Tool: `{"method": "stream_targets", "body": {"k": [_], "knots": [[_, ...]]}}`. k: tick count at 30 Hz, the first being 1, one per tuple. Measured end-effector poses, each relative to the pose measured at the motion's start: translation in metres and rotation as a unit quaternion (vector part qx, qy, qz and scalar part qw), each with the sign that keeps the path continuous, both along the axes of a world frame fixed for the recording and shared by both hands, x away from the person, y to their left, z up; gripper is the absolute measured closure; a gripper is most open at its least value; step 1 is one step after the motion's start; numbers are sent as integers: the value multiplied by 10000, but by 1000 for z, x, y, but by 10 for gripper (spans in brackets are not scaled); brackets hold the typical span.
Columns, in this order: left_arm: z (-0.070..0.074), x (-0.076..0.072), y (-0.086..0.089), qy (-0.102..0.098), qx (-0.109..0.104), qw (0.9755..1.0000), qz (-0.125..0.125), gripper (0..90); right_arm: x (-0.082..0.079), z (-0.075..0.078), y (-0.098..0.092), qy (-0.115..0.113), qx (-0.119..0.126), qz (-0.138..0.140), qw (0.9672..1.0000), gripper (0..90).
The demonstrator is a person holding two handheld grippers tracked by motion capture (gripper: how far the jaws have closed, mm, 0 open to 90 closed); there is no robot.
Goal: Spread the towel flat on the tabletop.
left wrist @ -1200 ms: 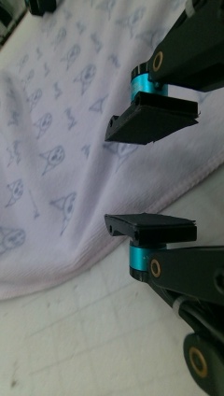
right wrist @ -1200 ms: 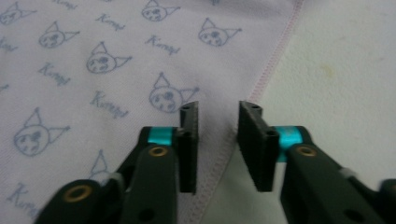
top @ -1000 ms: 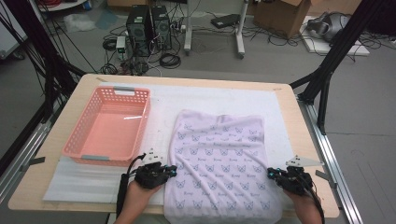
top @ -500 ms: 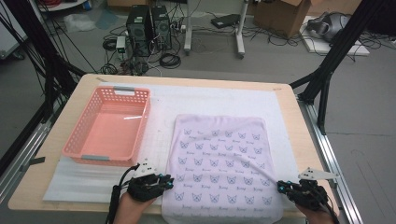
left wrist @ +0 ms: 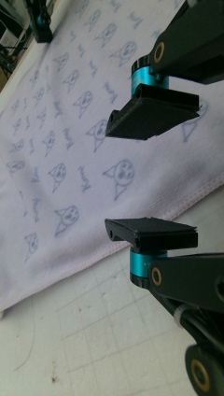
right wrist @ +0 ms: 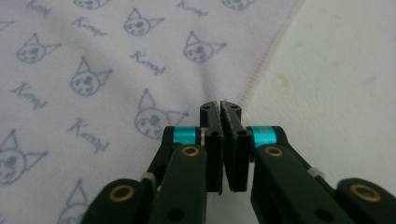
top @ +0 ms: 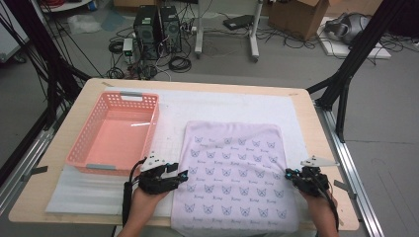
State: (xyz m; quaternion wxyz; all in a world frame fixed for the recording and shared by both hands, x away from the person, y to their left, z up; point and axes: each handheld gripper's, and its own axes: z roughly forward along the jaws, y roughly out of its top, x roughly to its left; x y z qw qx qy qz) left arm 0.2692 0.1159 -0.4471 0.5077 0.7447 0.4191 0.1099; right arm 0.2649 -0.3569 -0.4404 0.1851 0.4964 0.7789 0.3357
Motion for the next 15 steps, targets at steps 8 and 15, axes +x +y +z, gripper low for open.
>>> {"method": "stream_targets", "body": {"k": [8, 15], "knots": [[-5, 12, -8, 239, 208, 9995, 5, 494, -8, 2, -19, -73, -24, -140, 9999, 685], [-4, 8, -20, 204, 925, 9955, -44, 889, -4, 2, -22, -252, 318, -342, 9986, 612]]}}
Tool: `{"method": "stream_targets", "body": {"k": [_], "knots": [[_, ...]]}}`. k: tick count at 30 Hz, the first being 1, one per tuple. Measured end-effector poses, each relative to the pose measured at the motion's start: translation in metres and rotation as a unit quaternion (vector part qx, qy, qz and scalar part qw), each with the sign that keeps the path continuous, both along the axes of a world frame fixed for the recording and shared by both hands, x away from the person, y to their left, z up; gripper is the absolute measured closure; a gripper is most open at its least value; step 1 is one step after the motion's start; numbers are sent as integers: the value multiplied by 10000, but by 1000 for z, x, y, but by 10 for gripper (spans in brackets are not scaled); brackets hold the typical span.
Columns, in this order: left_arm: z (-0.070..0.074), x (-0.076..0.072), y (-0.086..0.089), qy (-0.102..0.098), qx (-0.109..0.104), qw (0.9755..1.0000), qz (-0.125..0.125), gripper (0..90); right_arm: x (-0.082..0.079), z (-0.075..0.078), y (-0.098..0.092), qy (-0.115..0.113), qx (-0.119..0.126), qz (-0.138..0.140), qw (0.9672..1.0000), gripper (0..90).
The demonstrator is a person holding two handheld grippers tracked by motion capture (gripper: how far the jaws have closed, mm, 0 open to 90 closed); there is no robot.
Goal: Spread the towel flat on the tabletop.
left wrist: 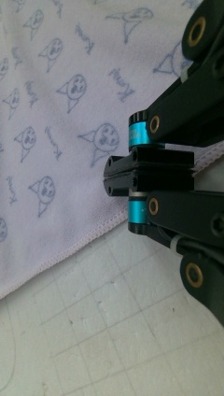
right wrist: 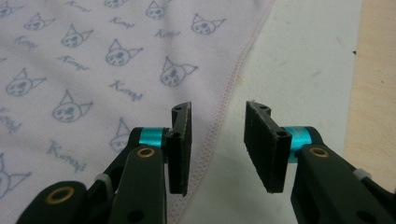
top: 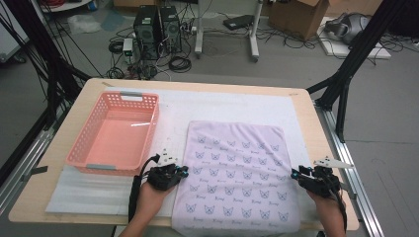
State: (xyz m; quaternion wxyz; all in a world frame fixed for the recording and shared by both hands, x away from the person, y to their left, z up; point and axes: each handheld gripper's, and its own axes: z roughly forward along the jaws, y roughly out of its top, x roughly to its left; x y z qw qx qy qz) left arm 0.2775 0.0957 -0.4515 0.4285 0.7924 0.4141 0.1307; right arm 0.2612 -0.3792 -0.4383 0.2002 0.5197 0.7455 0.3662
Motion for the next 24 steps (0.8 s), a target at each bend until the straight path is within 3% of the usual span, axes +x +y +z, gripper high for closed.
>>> {"method": "stream_targets", "body": {"k": [2, 6, 9, 11, 14, 17, 22, 24], "knots": [[2, -3, 5, -40, 121, 9999, 107, 894, 2, 0, 0, -20, 35, -6, 10000, 605], [3, -11, 25, 0, 129, 9993, 360, 900, 5, 1, 4, -54, 133, 17, 9999, 606], [3, -14, 39, 2, -229, 9990, 384, 897, 11, 0, 11, -51, 113, 119, 9999, 603], [6, -14, 38, -147, -355, 9989, 272, 889, 15, -2, 17, -22, 34, 152, 9999, 600], [8, -13, 30, -292, -611, 9977, 42, 789, 19, -3, 21, -18, -66, 216, 9997, 597], [7, -8, 22, -439, -775, 9960, -96, 610, 18, -3, 21, -74, -73, 239, 9997, 579], [11, 3, 14, -909, -1010, 9903, -293, 442, 11, 2, 14, -411, 95, 388, 9984, 462], [14, 10, 13, -894, -1204, 9878, -417, 431, 8, 4, 13, -539, 196, 433, 9974, 417]]}}
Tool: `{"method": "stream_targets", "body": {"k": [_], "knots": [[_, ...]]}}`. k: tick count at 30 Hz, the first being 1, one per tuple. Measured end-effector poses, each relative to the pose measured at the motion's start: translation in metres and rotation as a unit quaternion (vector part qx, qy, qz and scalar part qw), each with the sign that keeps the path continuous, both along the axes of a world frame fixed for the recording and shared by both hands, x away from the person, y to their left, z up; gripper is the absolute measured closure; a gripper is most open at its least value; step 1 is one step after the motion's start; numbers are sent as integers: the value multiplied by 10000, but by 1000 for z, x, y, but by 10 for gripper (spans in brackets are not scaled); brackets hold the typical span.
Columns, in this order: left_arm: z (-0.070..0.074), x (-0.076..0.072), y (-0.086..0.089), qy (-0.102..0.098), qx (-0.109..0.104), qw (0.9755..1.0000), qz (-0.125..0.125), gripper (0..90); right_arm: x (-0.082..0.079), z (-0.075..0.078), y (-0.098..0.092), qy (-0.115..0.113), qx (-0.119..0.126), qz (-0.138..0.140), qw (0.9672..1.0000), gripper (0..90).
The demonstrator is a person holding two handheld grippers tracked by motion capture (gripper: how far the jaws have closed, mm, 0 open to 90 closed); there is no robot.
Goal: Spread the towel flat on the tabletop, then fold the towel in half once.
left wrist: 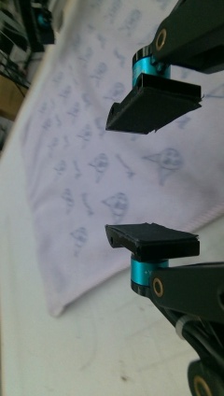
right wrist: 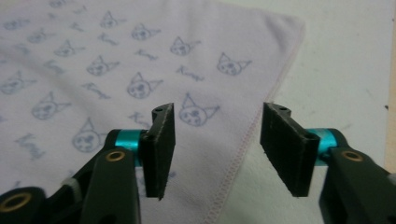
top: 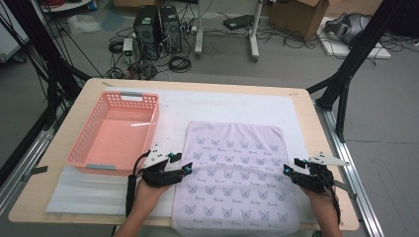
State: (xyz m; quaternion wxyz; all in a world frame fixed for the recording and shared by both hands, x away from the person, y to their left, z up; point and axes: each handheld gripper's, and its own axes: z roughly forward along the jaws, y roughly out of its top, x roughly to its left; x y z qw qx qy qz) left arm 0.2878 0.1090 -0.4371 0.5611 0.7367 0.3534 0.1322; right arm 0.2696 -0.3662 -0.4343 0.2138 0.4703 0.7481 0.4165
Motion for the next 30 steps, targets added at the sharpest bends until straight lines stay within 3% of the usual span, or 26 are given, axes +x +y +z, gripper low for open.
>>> {"method": "stream_targets", "body": {"k": [2, 6, 9, 12, 14, 18, 23, 30], "knots": [[2, 3, 0, -149, -38, 9998, -90, 429, -3, 3, 0, -108, 43, 57, 9999, 372], [-1, 3, 3, -554, 133, 9981, -243, 406, -6, 7, 2, -324, 111, 156, 9993, 285], [-1, 4, 4, -685, 92, 9973, -252, 406, -7, 8, 3, -351, 153, 170, 9991, 257], [-2, 5, 4, -365, 29, 9992, -141, 345, -6, 8, 3, -358, 128, 161, 9991, 254], [-3, 6, 3, -272, 77, 9996, -93, 323, -6, 7, 3, -343, 135, 143, 9992, 252], [-2, 4, 3, -280, 147, 9995, 33, 280, -5, 6, 5, -304, 90, 147, 9994, 247], [-3, 5, 3, -135, 54, 9998, 165, 212, -4, 4, 5, -237, 20, 196, 9995, 247], [-5, 8, 4, -49, 22, 9998, 201, 214, -3, 3, 4, -176, 32, 171, 9997, 246]]}}
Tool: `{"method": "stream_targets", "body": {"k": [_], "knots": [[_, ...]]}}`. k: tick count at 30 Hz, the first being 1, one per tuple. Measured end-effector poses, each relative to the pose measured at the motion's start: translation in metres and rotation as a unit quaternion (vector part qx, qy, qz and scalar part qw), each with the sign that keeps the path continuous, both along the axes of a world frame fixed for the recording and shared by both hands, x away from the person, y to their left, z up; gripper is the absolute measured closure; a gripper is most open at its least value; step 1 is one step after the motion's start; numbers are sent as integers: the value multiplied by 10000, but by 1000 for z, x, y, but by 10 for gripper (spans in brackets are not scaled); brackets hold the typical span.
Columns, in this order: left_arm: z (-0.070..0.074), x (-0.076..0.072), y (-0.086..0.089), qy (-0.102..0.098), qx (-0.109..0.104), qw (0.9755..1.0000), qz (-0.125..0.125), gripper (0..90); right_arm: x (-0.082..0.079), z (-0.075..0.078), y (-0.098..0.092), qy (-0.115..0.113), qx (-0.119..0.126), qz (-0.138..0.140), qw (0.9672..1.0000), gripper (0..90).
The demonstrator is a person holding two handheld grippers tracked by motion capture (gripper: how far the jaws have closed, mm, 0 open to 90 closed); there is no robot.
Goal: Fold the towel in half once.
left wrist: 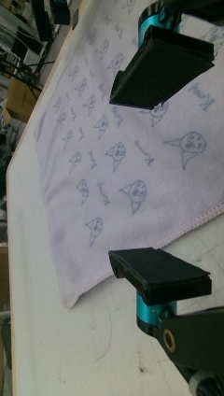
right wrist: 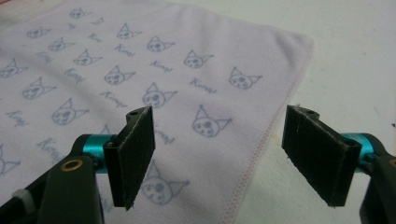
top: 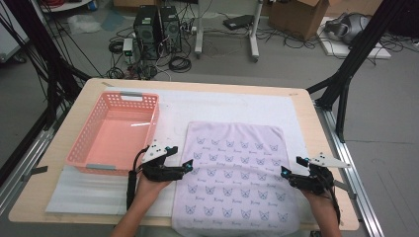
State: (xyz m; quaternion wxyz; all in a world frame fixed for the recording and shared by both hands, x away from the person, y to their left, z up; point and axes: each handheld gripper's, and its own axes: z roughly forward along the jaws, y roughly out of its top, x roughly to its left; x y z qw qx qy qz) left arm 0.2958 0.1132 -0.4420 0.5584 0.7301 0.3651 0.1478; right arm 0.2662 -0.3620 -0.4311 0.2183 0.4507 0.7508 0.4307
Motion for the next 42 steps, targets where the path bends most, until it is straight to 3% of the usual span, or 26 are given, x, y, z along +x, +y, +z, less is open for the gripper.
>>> {"method": "stream_targets", "body": {"k": [13, 22, 24, 28, 32, 34, 37, 39, 40, 42], "knots": [[-2, 0, 3, 334, -109, 9994, 3, 260, 3, -5, 1, 200, -34, 33, 9998, 246], [-3, 11, 3, 526, -162, 9981, 272, 344, 3, -4, -2, 268, -11, -55, 9996, 246], [-6, 16, 2, 623, -266, 9972, 307, 368, 5, -4, -3, 324, 17, -98, 9994, 246], [-10, 24, 1, 953, -197, 9946, 346, 387, 11, -3, -1, 483, -41, -56, 9988, 254], [-6, 34, -7, 1024, 53, 9944, 265, 377, 19, -3, -2, 591, -11, -162, 9981, 316], [-8, 37, -10, 1012, 42, 9942, 367, 376, 25, -2, -3, 678, -66, -257, 9973, 330], [-12, 47, -13, 1362, 245, 9893, 470, 367, 37, -3, -4, 762, -147, -409, 9961, 374], [-10, 52, -18, 1290, 474, 9892, 506, 368, 47, -5, -4, 925, -220, -505, 9942, 389], [-9, 56, -19, 1361, 572, 9878, 490, 372, 52, -7, -4, 994, -283, -502, 9934, 404], [-10, 62, -21, 1390, 478, 9875, 567, 381, 60, -10, -2, 1087, -401, -504, 9920, 407]]}}
